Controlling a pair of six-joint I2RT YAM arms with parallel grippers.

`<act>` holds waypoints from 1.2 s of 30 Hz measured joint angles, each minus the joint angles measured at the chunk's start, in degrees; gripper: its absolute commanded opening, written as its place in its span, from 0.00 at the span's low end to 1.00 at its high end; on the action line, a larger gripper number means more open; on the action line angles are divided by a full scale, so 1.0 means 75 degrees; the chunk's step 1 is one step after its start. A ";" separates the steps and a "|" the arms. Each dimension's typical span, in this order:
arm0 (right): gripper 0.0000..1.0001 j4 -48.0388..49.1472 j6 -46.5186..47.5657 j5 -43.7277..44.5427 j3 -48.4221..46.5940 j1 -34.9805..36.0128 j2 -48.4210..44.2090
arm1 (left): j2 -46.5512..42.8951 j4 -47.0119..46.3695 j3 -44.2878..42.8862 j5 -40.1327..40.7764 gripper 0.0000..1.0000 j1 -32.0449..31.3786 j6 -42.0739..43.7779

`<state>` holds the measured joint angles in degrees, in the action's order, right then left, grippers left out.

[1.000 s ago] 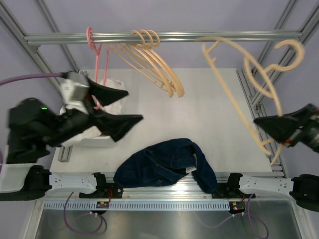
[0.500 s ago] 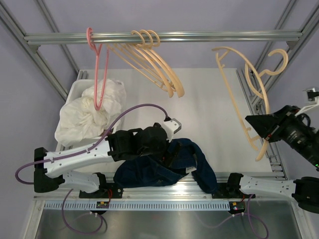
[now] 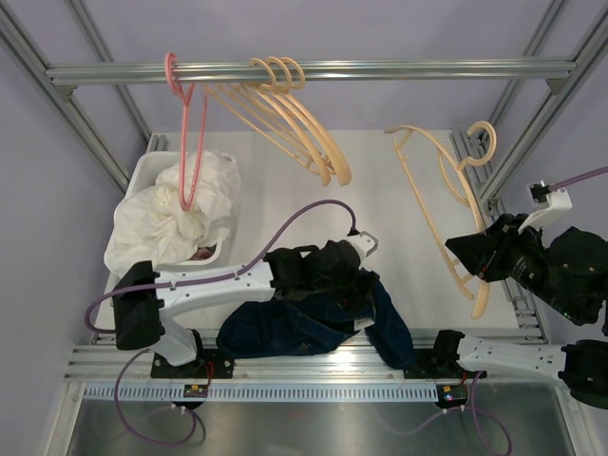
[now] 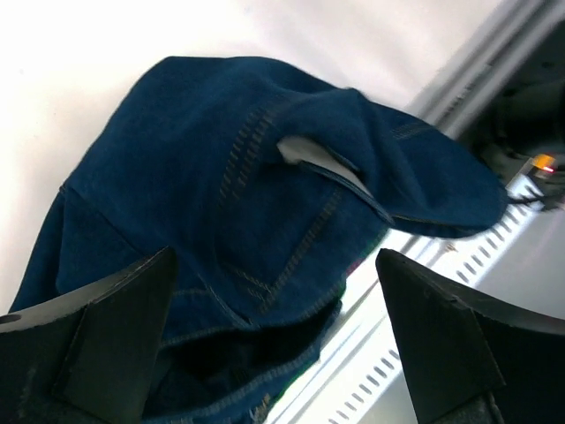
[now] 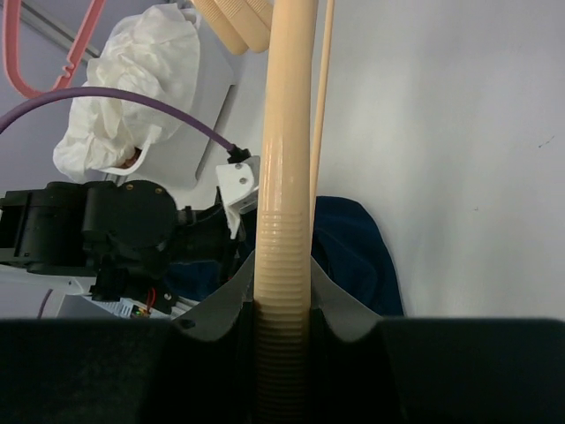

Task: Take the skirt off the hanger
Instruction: Place the hanger at the clothesline.

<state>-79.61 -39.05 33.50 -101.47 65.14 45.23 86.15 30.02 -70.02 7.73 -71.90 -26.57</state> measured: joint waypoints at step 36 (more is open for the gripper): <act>0.00 0.2760 0.3497 -0.5074 -0.1317 -0.6289 0.4307 | 0.2092 -0.2025 0.0816 -0.1276 0.00 0.1093 0.0909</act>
<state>-58.92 -12.82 -4.56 -111.35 17.98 77.54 101.84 14.83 -63.90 -1.85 -63.70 -19.75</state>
